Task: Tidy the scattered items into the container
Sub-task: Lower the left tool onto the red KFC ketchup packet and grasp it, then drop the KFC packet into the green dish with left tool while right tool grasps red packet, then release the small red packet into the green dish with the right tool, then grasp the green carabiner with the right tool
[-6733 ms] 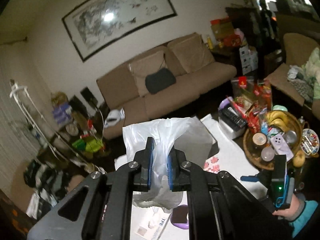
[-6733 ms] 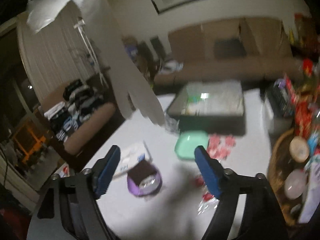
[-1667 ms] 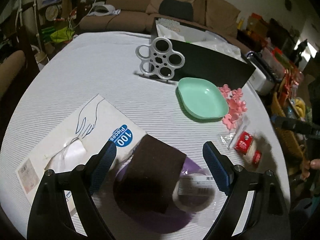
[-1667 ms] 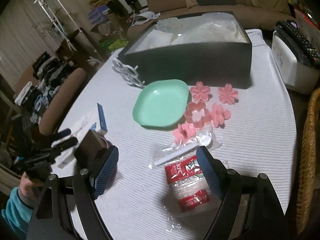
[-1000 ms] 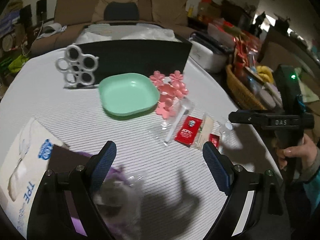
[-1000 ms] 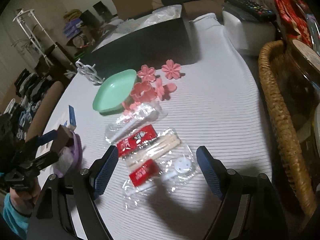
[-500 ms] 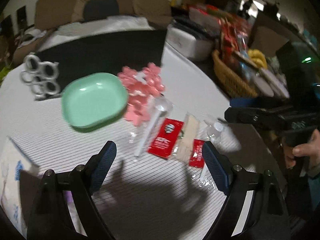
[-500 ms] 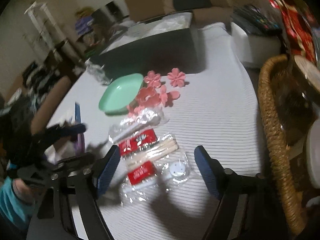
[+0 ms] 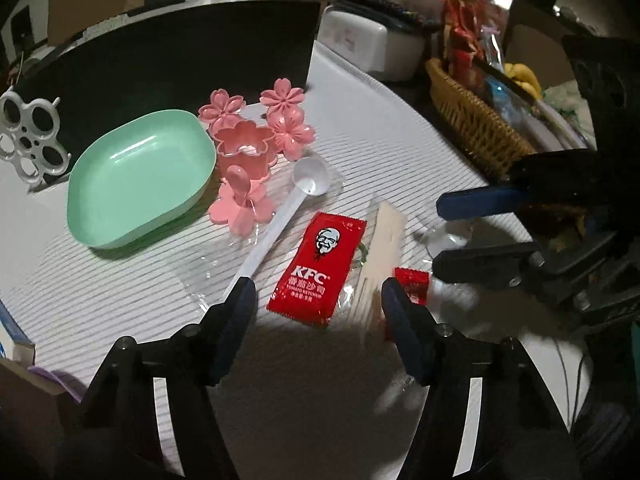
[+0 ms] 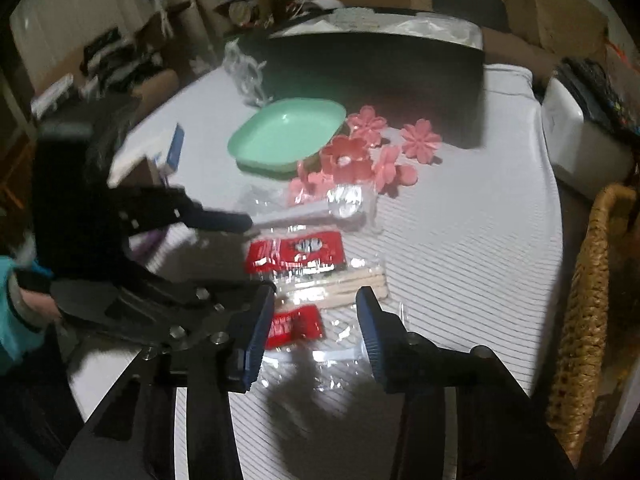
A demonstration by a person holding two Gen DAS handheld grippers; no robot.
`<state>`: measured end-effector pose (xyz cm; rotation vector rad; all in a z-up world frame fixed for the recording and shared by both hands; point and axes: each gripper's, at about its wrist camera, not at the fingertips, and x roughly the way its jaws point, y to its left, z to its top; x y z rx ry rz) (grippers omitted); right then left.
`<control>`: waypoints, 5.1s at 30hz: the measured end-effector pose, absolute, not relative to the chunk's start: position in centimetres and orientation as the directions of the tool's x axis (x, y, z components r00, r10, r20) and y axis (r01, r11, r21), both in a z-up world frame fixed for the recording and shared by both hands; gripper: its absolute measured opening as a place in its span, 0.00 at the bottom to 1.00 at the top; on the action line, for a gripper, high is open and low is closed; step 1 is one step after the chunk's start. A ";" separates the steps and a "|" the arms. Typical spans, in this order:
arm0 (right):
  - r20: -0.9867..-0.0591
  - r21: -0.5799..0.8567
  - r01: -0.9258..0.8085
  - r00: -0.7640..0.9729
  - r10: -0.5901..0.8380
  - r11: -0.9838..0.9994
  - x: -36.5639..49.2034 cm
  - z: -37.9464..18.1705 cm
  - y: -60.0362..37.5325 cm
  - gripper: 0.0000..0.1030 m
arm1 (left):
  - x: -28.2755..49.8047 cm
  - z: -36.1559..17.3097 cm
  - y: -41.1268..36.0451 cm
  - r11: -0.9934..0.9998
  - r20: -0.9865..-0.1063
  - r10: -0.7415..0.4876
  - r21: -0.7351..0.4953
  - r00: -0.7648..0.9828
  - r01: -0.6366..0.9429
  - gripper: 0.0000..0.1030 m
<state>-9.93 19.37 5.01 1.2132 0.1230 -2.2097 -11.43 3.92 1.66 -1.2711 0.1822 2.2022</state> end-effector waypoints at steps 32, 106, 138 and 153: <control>-0.777 0.229 0.534 -0.404 -0.483 -0.814 -9.9 6.7 19.4 0.45 | -13.3 6.3 -1.1 -0.838 -0.742 0.531 -0.385 -0.410 -0.387 0.25; -0.720 0.247 0.463 -0.501 -0.480 -0.852 -16.8 10.4 14.8 0.70 | -15.4 10.2 -12.3 -0.907 -0.746 0.408 -0.395 -0.527 -0.144 0.60; -0.879 0.066 0.436 -0.401 -0.259 -0.898 -12.6 1.2 13.8 0.45 | -15.0 9.7 -10.2 -0.904 -0.756 0.426 -0.381 -0.496 -0.197 0.60; -0.870 0.075 0.436 -0.411 -0.273 -0.897 -12.4 1.2 13.2 0.21 | -15.0 9.5 -9.7 -0.903 -0.761 0.429 -0.377 -0.487 -0.207 0.60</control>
